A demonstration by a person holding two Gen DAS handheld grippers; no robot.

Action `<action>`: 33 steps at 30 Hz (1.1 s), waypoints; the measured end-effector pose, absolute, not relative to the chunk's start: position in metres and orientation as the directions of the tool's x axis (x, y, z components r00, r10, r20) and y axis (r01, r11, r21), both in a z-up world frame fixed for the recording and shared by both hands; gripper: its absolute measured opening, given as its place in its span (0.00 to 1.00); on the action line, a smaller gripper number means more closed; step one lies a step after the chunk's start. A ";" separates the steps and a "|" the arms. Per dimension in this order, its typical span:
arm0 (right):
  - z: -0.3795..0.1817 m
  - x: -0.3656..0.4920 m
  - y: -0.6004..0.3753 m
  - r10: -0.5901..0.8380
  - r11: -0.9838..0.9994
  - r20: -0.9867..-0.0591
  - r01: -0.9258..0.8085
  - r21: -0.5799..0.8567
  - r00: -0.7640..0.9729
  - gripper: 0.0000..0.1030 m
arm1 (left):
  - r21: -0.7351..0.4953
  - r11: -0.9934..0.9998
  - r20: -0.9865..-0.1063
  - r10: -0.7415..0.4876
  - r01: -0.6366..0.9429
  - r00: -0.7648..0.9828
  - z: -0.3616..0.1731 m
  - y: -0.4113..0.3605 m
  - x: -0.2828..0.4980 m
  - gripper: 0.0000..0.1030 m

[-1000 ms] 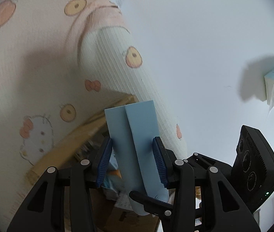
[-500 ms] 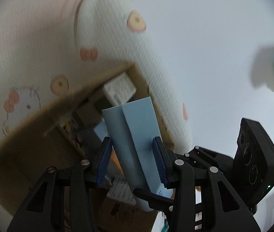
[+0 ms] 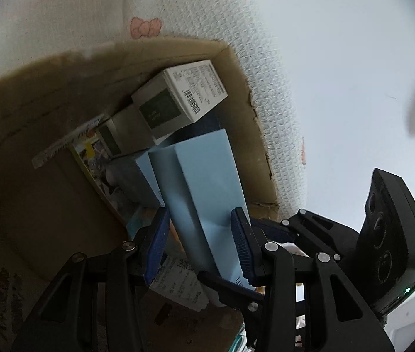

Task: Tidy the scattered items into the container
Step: 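Lower the light blue case into the box beside the denim case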

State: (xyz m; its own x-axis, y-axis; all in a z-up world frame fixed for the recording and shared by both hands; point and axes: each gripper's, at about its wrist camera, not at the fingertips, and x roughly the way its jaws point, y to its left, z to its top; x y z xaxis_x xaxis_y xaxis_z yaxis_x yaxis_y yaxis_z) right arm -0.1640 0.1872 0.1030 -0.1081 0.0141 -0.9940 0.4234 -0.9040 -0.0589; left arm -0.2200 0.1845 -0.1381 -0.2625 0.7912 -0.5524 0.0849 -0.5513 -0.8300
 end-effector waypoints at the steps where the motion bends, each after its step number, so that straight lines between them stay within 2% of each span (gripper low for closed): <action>1: 0.102 -0.165 0.188 0.021 -0.896 -0.993 0.438 -0.070 -0.116 0.58 | -0.831 -0.548 -0.553 0.794 0.098 -0.253 -0.140 0.186 -0.222 0.45; 6: 0.098 -0.168 0.190 0.040 -0.872 -0.990 0.480 -0.100 -0.134 0.55 | -0.806 -0.569 -0.591 0.783 0.161 -0.192 -0.153 0.192 -0.230 0.45; 13: 0.080 -0.170 0.195 0.110 -0.856 -0.985 0.491 -0.161 -0.133 0.52 | -0.807 -0.560 -0.589 0.790 0.188 -0.170 -0.163 0.197 -0.238 0.45; 23: 0.108 -0.172 0.203 0.098 -0.891 -0.976 0.420 -0.172 -0.192 0.51 | -0.794 -0.573 -0.605 0.775 0.201 -0.181 -0.164 0.193 -0.232 0.45; 24: 0.108 -0.166 0.201 0.111 -0.897 -0.977 0.404 -0.178 -0.184 0.45 | -0.794 -0.573 -0.606 0.774 0.204 -0.185 -0.164 0.194 -0.232 0.44; 25: 0.106 -0.169 0.207 0.121 -0.904 -0.978 0.389 -0.180 -0.171 0.33 | -0.793 -0.573 -0.607 0.774 0.207 -0.181 -0.164 0.192 -0.233 0.42; 28: 0.094 -0.162 0.214 0.124 -0.929 -0.989 0.341 -0.142 -0.074 0.31 | -0.795 -0.572 -0.602 0.785 0.204 -0.144 -0.169 0.196 -0.236 0.38; 29: 0.091 -0.161 0.216 0.123 -0.937 -0.991 0.321 -0.135 -0.056 0.31 | -0.794 -0.573 -0.603 0.786 0.200 -0.141 -0.170 0.198 -0.236 0.34; 33: 0.092 -0.159 0.215 0.133 -0.936 -0.989 0.319 -0.147 -0.065 0.30 | -0.790 -0.583 -0.609 0.780 0.188 -0.141 -0.169 0.199 -0.238 0.33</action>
